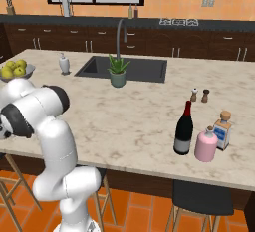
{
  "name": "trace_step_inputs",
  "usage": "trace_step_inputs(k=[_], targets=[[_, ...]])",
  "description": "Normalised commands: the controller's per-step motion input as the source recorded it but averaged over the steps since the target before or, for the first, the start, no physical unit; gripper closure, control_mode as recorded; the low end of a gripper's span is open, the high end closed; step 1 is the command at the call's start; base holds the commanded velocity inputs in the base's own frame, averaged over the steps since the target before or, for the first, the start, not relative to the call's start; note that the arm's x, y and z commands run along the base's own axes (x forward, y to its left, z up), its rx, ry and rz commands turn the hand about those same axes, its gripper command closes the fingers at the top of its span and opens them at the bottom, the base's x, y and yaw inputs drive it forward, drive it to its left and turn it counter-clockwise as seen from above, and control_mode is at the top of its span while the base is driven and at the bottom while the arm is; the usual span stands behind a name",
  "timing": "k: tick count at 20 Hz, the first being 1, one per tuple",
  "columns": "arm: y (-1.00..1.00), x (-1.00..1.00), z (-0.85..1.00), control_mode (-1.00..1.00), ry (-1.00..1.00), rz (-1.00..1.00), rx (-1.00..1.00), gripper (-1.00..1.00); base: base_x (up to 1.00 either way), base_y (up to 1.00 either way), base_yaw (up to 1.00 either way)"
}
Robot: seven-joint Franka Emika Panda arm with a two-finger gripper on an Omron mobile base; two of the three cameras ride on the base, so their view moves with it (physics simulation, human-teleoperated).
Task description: Move the plastic bottles in the middle to the plastics group, and the glass bottles in the middle to the glass group.
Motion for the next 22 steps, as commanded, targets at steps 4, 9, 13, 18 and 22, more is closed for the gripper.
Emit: trace_step_inputs(k=[4, 9, 13, 18, 22], targets=[[-0.36, 0.11, -0.12, -1.00, 0.00, 0.05, 0.42, 1.00, 0.00, 0.00, 0.00], [-0.02, 0.04, -0.26, -1.00, 0.00, 0.05, 0.33, 1.00, 0.00, 0.00, 0.00], [0.18, 0.00, -0.28, -1.00, 0.06, 0.01, 0.10, 1.00, 0.00, 0.00, 0.00], [0.08, -0.03, -0.27, -1.00, 0.21, 0.00, 0.00, 1.00, 0.00, 0.00, 0.00], [0.00, -0.02, -0.34, -1.00, 0.10, 0.00, 0.00, 1.00, 0.00, 0.00, 0.00]])
